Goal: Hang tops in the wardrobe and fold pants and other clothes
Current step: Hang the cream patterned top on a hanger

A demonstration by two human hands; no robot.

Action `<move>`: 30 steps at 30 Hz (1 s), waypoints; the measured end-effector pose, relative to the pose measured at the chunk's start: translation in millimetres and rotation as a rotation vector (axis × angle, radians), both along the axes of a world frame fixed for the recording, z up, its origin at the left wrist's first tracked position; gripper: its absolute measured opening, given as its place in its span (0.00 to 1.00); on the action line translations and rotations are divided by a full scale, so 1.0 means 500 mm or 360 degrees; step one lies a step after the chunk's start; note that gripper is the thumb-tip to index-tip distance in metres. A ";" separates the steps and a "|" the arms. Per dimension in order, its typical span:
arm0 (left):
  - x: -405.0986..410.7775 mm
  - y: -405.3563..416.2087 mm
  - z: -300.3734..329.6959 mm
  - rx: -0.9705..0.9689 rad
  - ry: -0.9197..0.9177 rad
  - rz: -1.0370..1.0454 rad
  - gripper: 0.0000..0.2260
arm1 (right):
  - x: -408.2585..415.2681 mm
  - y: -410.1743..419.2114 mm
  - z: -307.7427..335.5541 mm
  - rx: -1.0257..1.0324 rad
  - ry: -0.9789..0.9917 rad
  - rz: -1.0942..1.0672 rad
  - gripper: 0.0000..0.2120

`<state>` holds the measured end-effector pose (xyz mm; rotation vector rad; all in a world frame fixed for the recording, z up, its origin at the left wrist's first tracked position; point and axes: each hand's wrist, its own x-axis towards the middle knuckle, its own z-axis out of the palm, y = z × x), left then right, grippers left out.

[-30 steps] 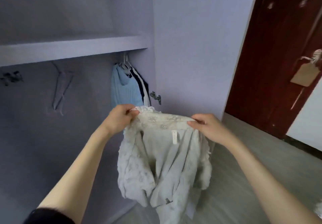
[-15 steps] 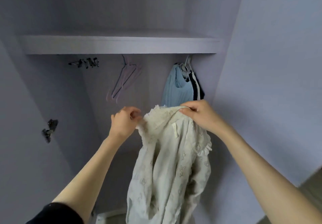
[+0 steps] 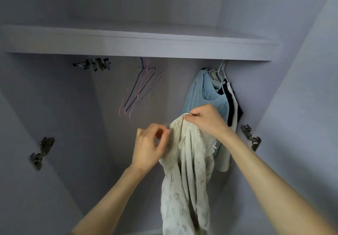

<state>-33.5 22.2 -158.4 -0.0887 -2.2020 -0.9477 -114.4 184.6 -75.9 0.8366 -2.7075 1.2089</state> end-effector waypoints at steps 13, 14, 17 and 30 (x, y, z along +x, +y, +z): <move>-0.151 0.000 -0.032 -0.0139 -0.0394 0.0222 0.09 | -0.135 0.009 -0.013 0.0035 -0.0079 0.0282 0.24; -0.159 -0.007 -0.029 -0.0147 -0.0437 0.0245 0.08 | -0.146 0.015 -0.010 0.0052 -0.0057 0.0274 0.24; -0.183 -0.024 -0.013 -0.0163 -0.0435 0.0276 0.07 | -0.173 0.024 -0.004 0.0047 -0.0022 0.0264 0.22; -0.209 -0.128 0.064 -0.0492 -0.0597 0.0137 0.07 | -0.238 0.014 -0.070 0.0903 0.0333 0.0212 0.06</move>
